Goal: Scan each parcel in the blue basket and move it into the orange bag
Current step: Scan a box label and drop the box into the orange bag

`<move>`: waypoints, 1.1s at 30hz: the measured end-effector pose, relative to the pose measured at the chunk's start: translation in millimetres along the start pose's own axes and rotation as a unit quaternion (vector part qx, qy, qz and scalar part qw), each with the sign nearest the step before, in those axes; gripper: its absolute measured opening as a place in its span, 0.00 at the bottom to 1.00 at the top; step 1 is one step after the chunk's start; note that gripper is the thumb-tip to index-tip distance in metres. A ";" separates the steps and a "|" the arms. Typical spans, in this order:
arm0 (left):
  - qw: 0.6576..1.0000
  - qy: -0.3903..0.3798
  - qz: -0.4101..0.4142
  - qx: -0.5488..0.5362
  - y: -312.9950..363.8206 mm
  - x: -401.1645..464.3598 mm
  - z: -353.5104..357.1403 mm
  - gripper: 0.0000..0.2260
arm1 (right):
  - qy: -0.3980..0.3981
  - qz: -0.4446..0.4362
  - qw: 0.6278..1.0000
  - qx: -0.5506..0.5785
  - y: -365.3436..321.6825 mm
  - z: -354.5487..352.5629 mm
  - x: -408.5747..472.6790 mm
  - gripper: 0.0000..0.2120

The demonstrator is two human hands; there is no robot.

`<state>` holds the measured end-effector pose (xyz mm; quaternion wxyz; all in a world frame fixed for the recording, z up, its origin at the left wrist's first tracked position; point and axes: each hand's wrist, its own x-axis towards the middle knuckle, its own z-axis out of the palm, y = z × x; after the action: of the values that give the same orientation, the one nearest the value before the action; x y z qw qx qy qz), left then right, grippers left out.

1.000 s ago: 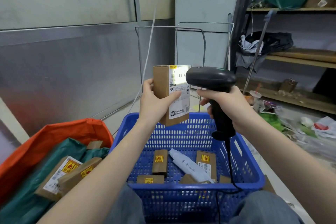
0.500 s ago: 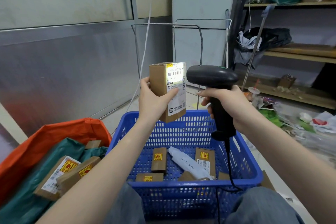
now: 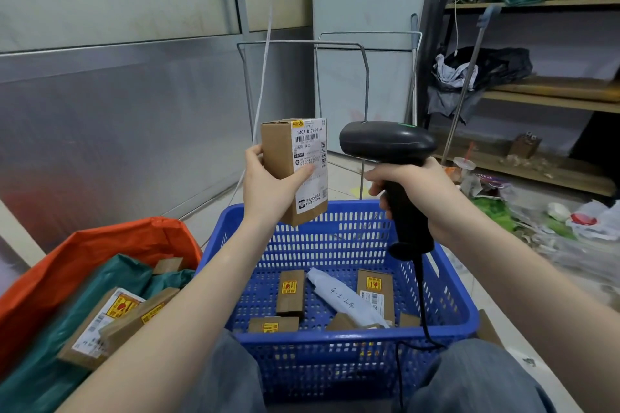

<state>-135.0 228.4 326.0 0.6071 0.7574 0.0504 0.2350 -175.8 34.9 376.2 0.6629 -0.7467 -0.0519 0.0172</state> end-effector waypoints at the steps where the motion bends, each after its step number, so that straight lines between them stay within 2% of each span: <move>1: 1.000 0.001 -0.002 -0.001 -0.6 0.1 -0.5 0.28 | 0.001 -0.001 1.000 0.000 0.4 0.1 0.0 0.05; 6: 1.000 -0.003 -0.003 -0.003 -4.3 0.7 -3.6 0.27 | 0.005 -0.018 1.000 -0.008 3.3 1.9 2.3 0.03; 16: 1.000 0.019 0.005 0.009 -11.9 3.9 -55.1 0.27 | -0.006 -0.040 0.999 0.029 3.9 49.2 16.0 0.08; 21: 0.997 0.073 -0.015 0.021 -29.2 5.2 -118.9 0.29 | -0.035 -0.051 0.997 0.037 6.2 110.4 30.4 0.06; 26: 0.988 0.142 -0.034 0.052 -52.5 1.5 -191.0 0.29 | -0.100 -0.038 0.994 0.021 19.1 190.2 41.6 0.16; 33: 0.968 0.206 -0.109 0.093 -113.6 -17.6 -291.9 0.31 | -0.195 -0.030 0.980 0.026 52.8 302.5 37.2 0.18</move>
<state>-248.6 512.8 258.2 0.5328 0.7354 0.2784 0.3127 -164.5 331.4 288.9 0.6591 -0.7099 -0.2019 0.1442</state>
